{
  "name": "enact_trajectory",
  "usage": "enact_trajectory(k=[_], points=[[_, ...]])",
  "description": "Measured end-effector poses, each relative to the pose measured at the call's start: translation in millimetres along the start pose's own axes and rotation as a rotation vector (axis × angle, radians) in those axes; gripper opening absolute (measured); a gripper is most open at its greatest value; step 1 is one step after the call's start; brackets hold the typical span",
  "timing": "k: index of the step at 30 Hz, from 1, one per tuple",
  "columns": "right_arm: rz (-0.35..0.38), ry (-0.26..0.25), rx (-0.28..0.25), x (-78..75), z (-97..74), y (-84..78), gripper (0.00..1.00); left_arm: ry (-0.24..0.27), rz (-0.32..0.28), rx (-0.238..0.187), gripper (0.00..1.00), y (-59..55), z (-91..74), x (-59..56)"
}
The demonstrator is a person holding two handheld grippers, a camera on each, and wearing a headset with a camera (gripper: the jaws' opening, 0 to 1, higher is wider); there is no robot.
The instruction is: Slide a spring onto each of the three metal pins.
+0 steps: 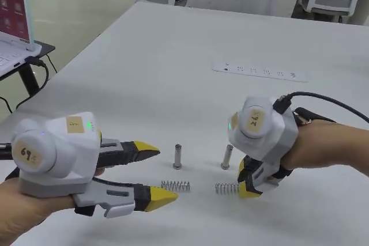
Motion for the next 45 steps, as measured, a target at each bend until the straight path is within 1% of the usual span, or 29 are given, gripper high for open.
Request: enact_trajectory(k=[10,13,17,23,29,33,36,39,41,45], points=[[-0.019,-0.003,0.004,0.6,2.4,0.6,0.1,-0.006,-0.001,0.001,0.42,-0.7,0.7,-0.8],[-0.007,0.001,0.003,1.0,2.5,0.4,0.08,-0.008,-0.001,0.001,0.41,-0.9,0.6,-1.2],[0.01,-0.001,-0.003,1.3,2.5,0.3,0.08,-0.014,0.001,0.004,0.4,-1.3,0.9,-2.6],[0.015,-0.001,-0.016,2.9,-0.7,3.7,0.08,-0.032,0.012,0.013,0.38,-1.3,2.0,-4.8],[0.013,-0.002,-0.016,6.0,-9.9,7.7,0.08,-0.057,0.032,0.024,0.38,2.0,4.4,-6.7],[0.029,0.009,-0.03,10.8,-20.2,12.4,0.08,-0.076,0.054,0.03,0.37,6.8,6.8,-6.9],[0.041,0.008,-0.04,13.5,-29.3,16.4,0.08,-0.083,0.061,0.029,0.37,10.0,8.8,-6.4],[0.048,0.009,-0.055,17.1,-39.8,20.9,0.08,-0.106,0.081,0.032,0.36,14.2,13.4,-8.8],[0.049,0.01,-0.056,18.9,-44.2,23.0,0.08,-0.121,0.093,0.037,0.36,16.5,16.3,-10.9],[0.032,-0.007,-0.061,23.0,-54.7,29.5,0.08,-0.153,0.118,0.044,0.35,22.5,22.7,-13.5]])
Point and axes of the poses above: the centre of the closed fingertips' face, and the gripper's own axes: z roughly forward along the fingers, x roughly to its left, y roughly out of its top, the point moved 5 cm from there along -z, roughly backward along the fingers, and after that the axes turned 4 degrees about -x, right-handed, at the moved point
